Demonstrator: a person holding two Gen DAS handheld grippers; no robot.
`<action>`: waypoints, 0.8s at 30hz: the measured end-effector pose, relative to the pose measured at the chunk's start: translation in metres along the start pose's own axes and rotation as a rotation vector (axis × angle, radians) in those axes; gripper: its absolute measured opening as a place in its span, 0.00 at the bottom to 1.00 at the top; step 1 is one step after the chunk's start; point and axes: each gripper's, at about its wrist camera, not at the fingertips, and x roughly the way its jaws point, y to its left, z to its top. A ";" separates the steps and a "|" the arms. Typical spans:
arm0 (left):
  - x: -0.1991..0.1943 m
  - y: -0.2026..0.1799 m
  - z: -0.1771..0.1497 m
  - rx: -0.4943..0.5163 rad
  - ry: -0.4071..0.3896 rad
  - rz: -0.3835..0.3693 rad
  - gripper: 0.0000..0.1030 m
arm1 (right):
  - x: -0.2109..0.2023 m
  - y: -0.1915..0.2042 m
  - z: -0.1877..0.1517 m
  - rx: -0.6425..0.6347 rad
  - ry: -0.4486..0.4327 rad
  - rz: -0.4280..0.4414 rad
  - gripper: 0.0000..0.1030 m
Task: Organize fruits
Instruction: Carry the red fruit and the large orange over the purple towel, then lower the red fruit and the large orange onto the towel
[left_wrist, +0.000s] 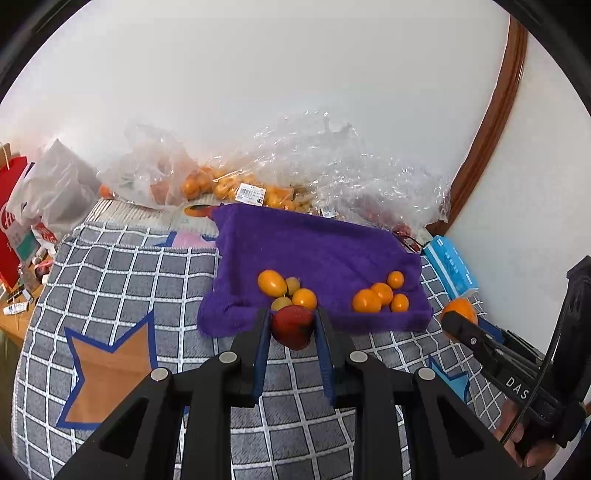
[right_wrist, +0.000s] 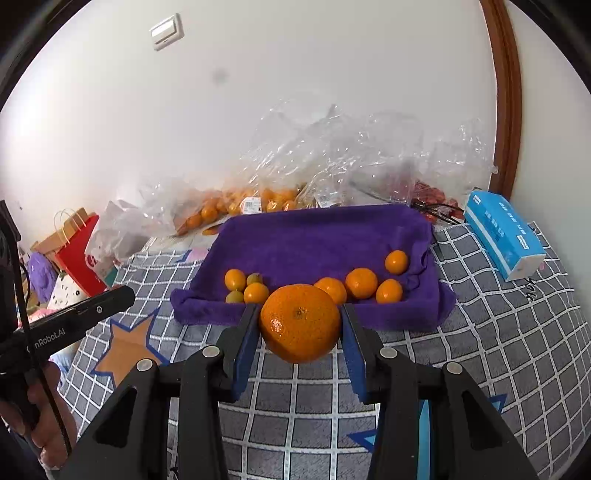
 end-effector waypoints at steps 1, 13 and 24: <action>0.001 0.000 0.002 0.000 -0.003 -0.002 0.22 | 0.001 -0.002 0.003 0.004 -0.004 -0.001 0.42; 0.023 -0.002 0.023 -0.011 0.016 0.008 0.22 | 0.008 -0.009 0.031 -0.012 -0.048 -0.021 0.42; 0.049 -0.002 0.039 -0.025 0.026 0.004 0.22 | 0.026 -0.019 0.043 -0.013 -0.055 -0.026 0.42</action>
